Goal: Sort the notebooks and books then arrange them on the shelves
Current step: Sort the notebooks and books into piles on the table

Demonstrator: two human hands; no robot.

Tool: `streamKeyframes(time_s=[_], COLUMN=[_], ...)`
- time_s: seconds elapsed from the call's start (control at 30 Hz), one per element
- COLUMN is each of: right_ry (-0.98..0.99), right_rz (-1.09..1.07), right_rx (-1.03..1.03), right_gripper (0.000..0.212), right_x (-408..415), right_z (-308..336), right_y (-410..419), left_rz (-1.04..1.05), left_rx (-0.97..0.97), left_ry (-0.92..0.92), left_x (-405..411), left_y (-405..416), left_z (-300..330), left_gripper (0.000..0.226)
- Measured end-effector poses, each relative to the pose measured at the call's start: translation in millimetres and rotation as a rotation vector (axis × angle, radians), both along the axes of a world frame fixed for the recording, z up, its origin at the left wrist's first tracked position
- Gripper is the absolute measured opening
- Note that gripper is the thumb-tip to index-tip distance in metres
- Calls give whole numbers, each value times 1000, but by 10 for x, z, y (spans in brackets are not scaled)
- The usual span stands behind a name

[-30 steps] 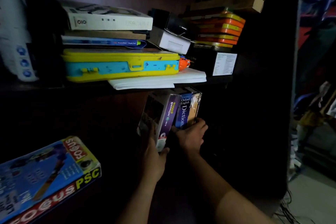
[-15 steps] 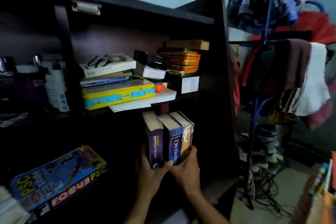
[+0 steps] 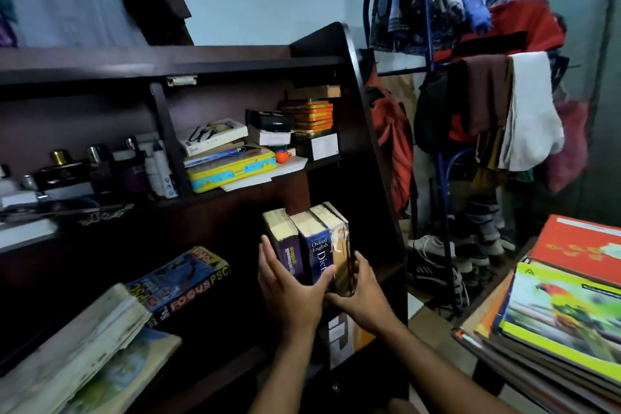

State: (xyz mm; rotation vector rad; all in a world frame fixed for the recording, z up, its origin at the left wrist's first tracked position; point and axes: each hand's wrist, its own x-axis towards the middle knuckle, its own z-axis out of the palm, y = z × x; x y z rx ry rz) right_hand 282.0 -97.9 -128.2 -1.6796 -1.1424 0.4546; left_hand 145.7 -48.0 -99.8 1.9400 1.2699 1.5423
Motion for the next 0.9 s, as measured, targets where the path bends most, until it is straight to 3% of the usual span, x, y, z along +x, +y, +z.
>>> streamKeyframes(time_s=[0.07,0.2,0.57,0.9], right_ry=[26,-5,80,0], right_rz=[-10,30,-14,-66], right_rx=[33,36,-47,-56], right_gripper=[103,79,60,39], right_x=[31,44,526,395], right_z=[43,61,56,84], right_y=[-63,-133,54,-70], left_rz=[81,128,112,158], left_rx=[82,-8,-41,-41], left_ry=[74,150,97,-19], left_x=[134,318,74,-317], left_y=[-94,-76,143,62], left_z=[131,113,-8,30], left_gripper=[136,147,144,143])
